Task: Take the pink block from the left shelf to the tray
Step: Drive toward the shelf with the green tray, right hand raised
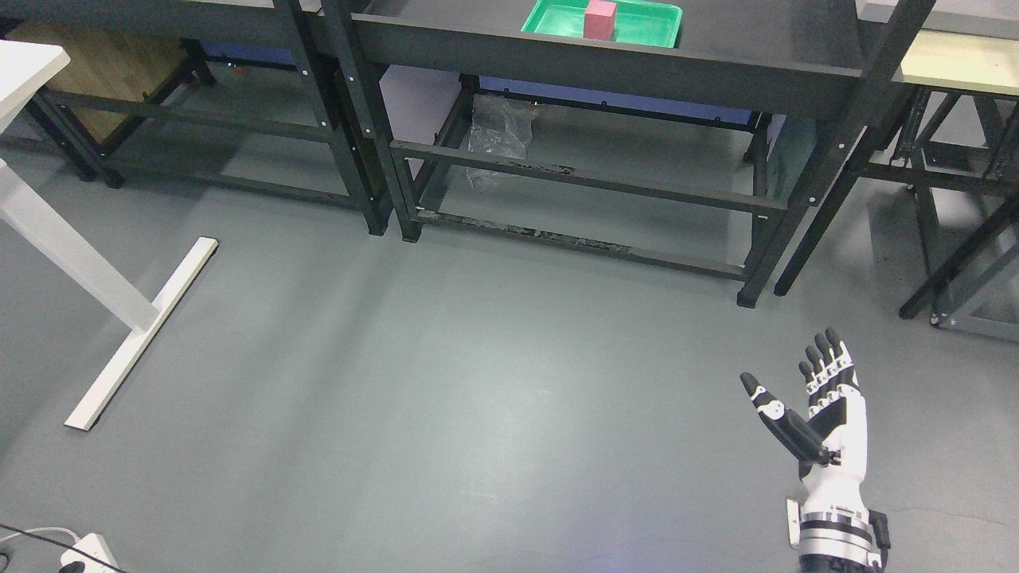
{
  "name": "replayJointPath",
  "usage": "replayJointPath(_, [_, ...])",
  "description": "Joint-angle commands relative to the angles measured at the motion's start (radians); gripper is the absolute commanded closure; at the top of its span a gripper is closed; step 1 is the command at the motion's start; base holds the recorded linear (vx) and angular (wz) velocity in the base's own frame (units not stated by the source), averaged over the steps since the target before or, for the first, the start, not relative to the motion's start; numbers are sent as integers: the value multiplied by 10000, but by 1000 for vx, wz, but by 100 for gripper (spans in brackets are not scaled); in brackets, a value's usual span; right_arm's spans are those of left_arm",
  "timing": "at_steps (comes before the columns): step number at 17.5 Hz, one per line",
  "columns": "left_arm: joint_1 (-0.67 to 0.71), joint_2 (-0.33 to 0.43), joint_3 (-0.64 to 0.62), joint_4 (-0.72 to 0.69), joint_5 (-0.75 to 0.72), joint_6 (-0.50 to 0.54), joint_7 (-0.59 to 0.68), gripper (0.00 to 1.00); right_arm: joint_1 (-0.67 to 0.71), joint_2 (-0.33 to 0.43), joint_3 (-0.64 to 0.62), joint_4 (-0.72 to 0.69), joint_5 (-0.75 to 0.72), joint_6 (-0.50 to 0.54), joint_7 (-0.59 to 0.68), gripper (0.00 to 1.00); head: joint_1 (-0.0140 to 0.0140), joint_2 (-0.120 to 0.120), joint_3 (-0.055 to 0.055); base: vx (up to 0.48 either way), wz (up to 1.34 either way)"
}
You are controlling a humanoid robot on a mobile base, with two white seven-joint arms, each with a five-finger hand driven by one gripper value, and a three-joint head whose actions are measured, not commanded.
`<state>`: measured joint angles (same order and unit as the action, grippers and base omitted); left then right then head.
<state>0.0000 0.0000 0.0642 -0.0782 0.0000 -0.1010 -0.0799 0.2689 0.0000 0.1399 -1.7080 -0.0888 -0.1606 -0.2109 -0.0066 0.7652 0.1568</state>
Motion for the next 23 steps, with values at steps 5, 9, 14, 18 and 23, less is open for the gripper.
replayJointPath(5, [46, 175, 2, 0, -15, -2, 2, 0, 11, -175, 12, -8, -2, -20, -23, 0, 0, 0, 0, 0, 0])
replayJointPath(9, [46, 175, 2, 0, -15, -2, 2, 0, 11, -175, -19, -8, -139, -311, -69, 0, 0, 0, 0, 0, 0])
replayJointPath(14, [46, 175, 2, 0, -15, -2, 2, 0, -127, -175, -141, 7, 1429, -465, -99, 0, 0, 0, 0, 0, 0])
replayJointPath(18, [46, 175, 2, 0, -15, -2, 2, 0, -311, -412, -725, -69, 7408, -7, -222, 1, 0, 0, 0, 6, -1])
replayJointPath(23, [46, 175, -13, 0, -15, 13, 2, 0, -281, -1226, -755, -162, 9279, 394, -222, 0, 0, 0, 0, 76, -4])
